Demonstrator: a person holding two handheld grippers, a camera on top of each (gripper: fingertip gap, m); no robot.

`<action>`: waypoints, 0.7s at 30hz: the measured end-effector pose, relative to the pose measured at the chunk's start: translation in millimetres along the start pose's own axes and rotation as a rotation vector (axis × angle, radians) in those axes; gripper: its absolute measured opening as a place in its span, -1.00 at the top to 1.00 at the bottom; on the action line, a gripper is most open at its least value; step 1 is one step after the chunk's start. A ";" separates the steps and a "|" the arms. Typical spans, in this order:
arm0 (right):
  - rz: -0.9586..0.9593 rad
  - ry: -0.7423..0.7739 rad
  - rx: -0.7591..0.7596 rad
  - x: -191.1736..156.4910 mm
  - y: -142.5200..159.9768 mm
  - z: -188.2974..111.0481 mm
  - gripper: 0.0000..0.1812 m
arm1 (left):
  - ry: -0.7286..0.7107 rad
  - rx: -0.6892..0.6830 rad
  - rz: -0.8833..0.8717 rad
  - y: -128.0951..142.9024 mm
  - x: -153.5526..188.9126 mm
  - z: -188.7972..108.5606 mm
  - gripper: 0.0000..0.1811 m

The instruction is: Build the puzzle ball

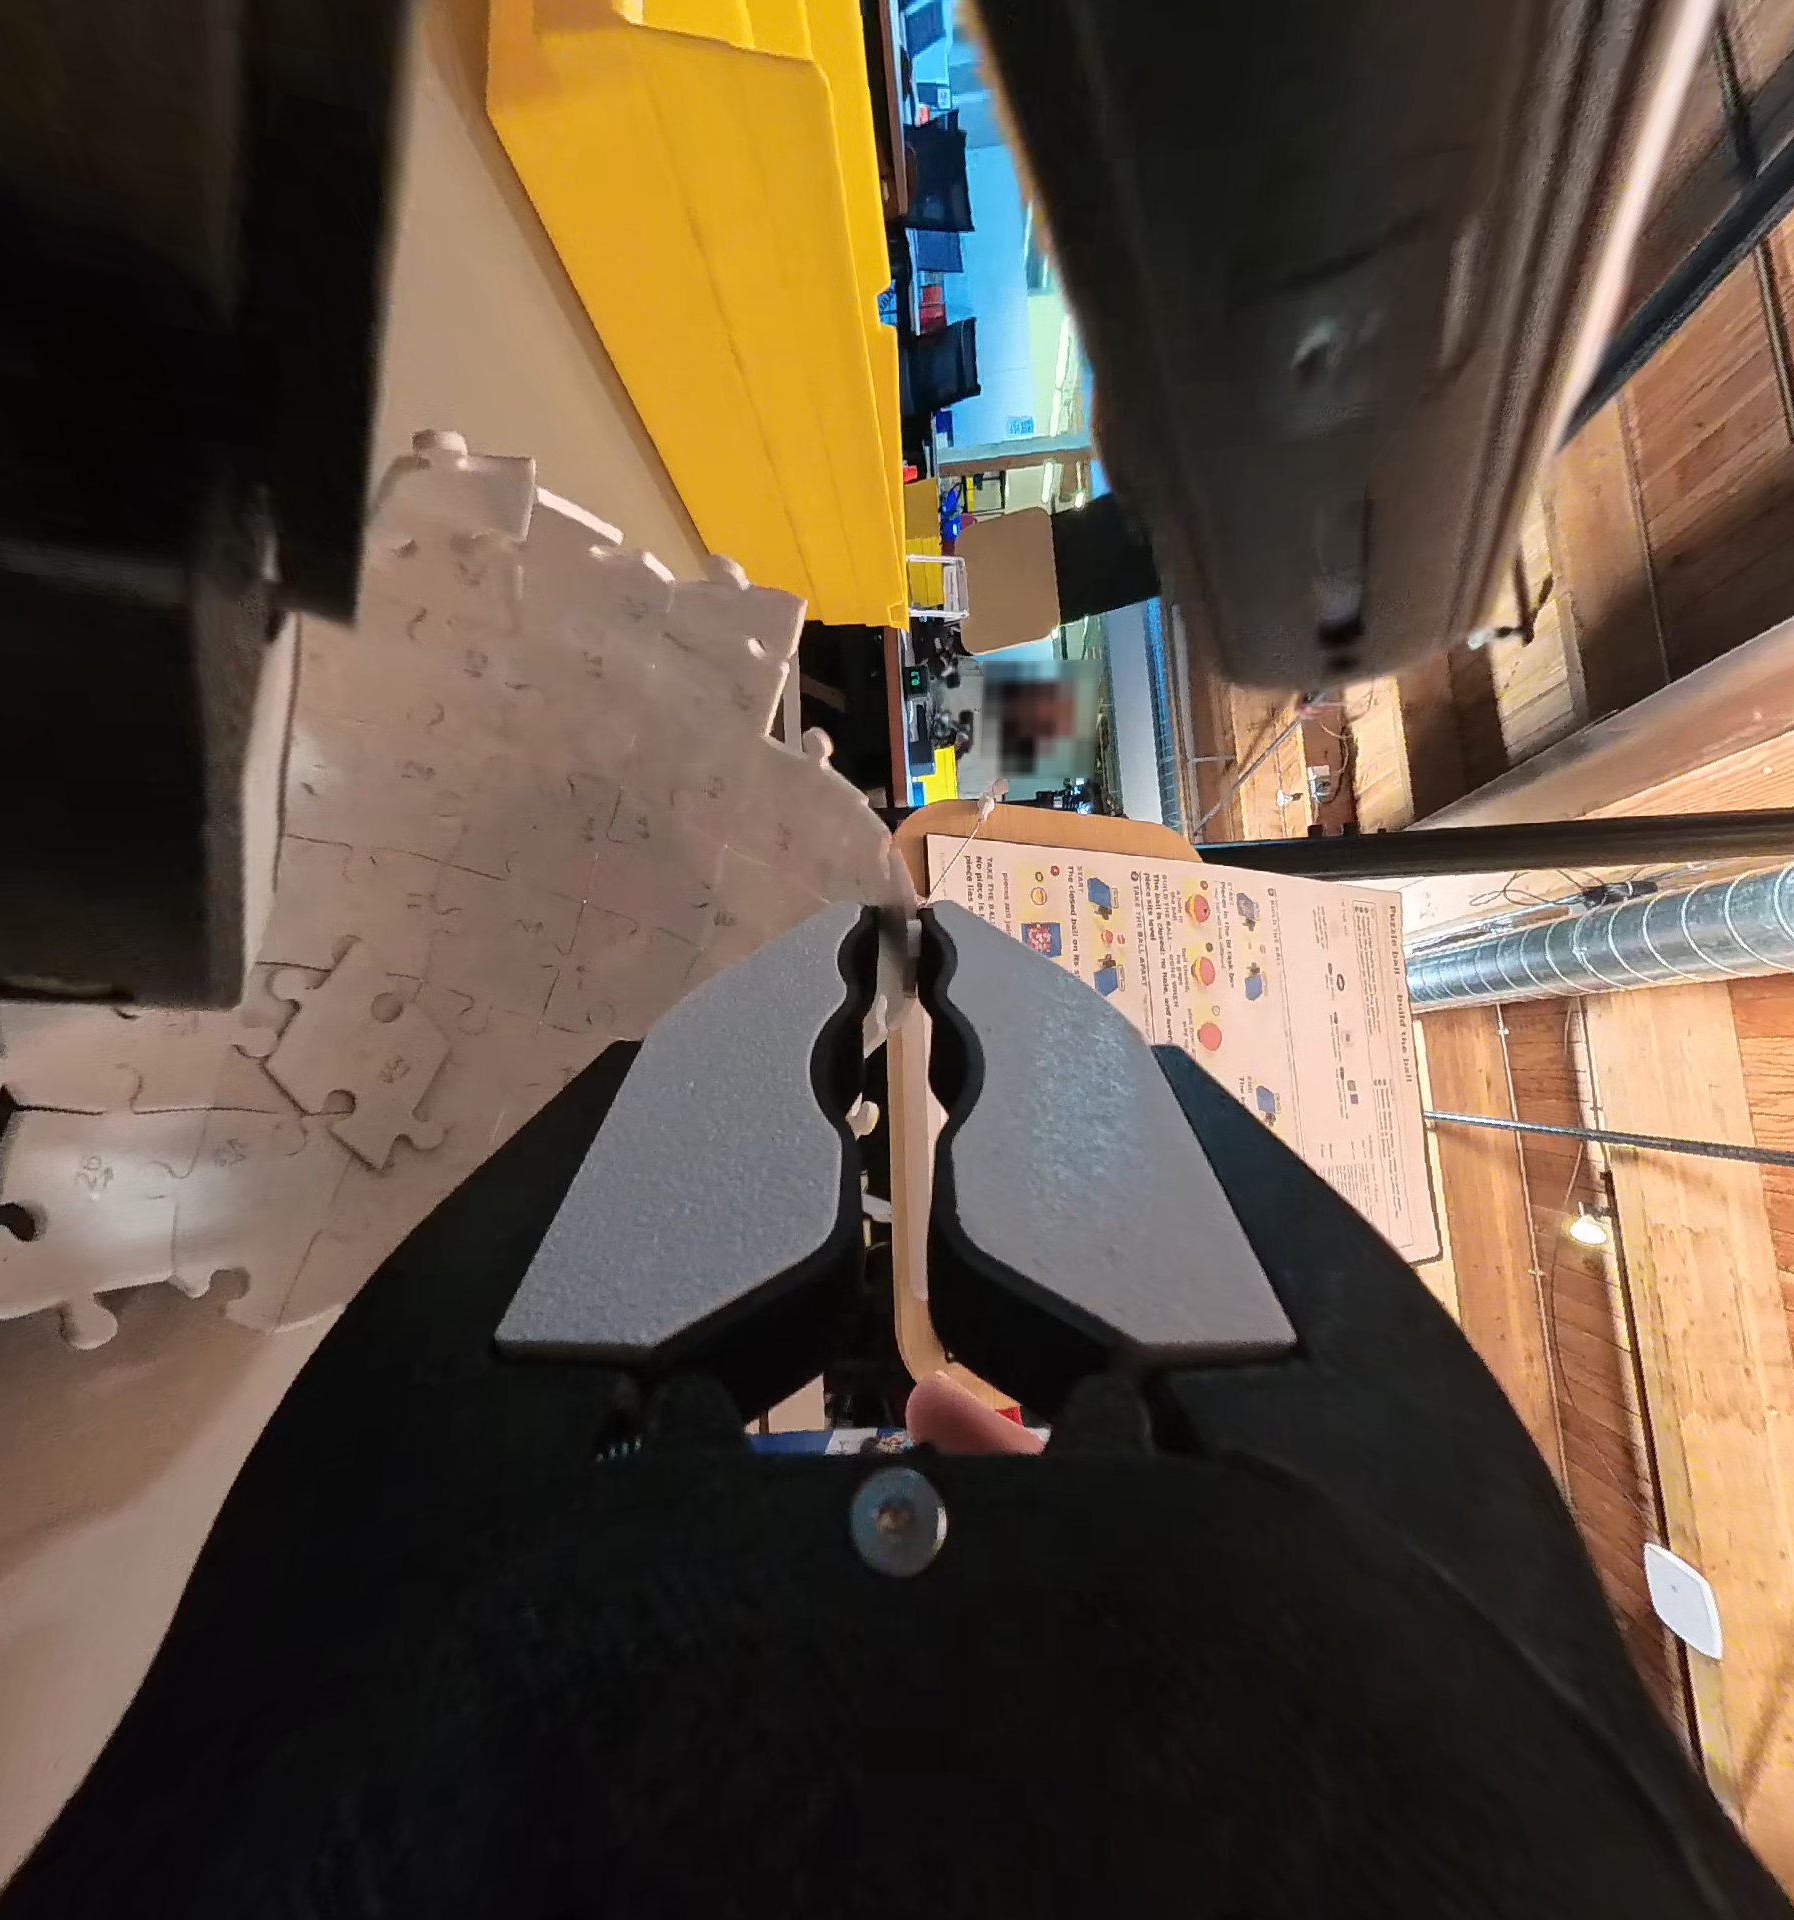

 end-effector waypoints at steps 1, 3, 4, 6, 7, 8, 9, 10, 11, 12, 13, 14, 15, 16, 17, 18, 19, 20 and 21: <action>0.004 0.001 0.003 -0.1 -0.7 -0.4 0.93 | -0.008 -0.006 0.000 -0.3 0.2 1.2 0.10; 0.006 0.005 0.006 -0.2 -1.5 -1.0 0.93 | -0.002 -0.016 -0.011 -0.9 1.7 3.5 0.10; 0.002 0.009 0.008 -0.3 -2.0 -1.2 0.93 | -0.003 -0.023 -0.009 -0.9 1.8 4.3 0.09; 0.004 0.014 0.008 -0.5 -2.7 -1.5 0.93 | 0.010 -0.040 -0.007 -0.6 3.9 4.5 0.15; 0.004 0.017 0.009 -0.5 -3.2 -1.9 0.93 | 0.019 -0.043 -0.001 -0.6 5.9 4.5 0.19; 0.006 0.020 0.012 -0.6 -3.6 -2.6 0.93 | 0.031 -0.039 0.016 -0.7 8.9 4.4 0.26; 0.011 0.025 0.009 -0.5 -3.6 -3.2 0.93 | 0.030 -0.031 0.039 -0.8 11.1 4.1 0.31; 0.010 0.031 0.007 -0.3 -3.4 -3.8 0.93 | 0.016 -0.021 0.063 -1.1 12.3 3.6 0.33; 0.004 0.037 0.008 0.2 -3.0 -4.3 0.93 | 0.001 -0.015 0.076 -1.3 12.9 3.0 0.33; 0.006 0.039 0.010 0.0 -2.3 -4.5 0.93 | -0.003 -0.016 0.080 -1.2 13.2 2.9 0.33; 0.017 0.036 0.011 -0.2 -1.3 -4.7 0.92 | 0.002 -0.015 0.078 -1.4 13.1 3.1 0.34; 0.020 0.036 0.014 -0.4 -1.1 -5.2 0.93 | 0.013 -0.012 0.070 -1.3 12.9 3.5 0.34; 0.018 0.038 0.016 -0.6 -1.4 -5.6 0.93 | 0.024 -0.012 0.060 -0.9 12.7 3.8 0.34; 0.016 0.041 0.015 -1.1 -2.0 -5.9 0.93 | 0.028 -0.011 0.057 -0.9 12.6 3.8 0.34; 0.013 0.047 0.013 -1.5 -2.5 -6.1 0.93 | 0.027 -0.011 0.056 -1.1 12.6 3.6 0.34; 0.008 0.053 0.015 -1.9 -3.2 -6.3 0.93 | 0.024 -0.011 0.050 -1.0 11.6 3.1 0.31; 0.005 0.058 0.019 -2.0 -3.8 -6.7 0.93 | 0.011 -0.014 0.030 -0.2 8.7 2.3 0.25; 0.008 0.061 0.019 -2.2 -4.0 -7.1 0.93 | 0.004 -0.012 0.001 0.5 5.6 1.0 0.22; 0.010 0.063 0.019 -2.3 -3.9 -7.2 0.93 | 0.013 0.009 -0.028 -0.5 3.4 -1.6 0.23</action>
Point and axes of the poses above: each gripper's, where its closed fingertips meet, z out along the fingers, y out of its underside, x = y × z across the jaws, the point moved 3 cm from there along -z, back along the fingers, and after that the axes turned 3 degrees about -x, right-handed, at the moved point
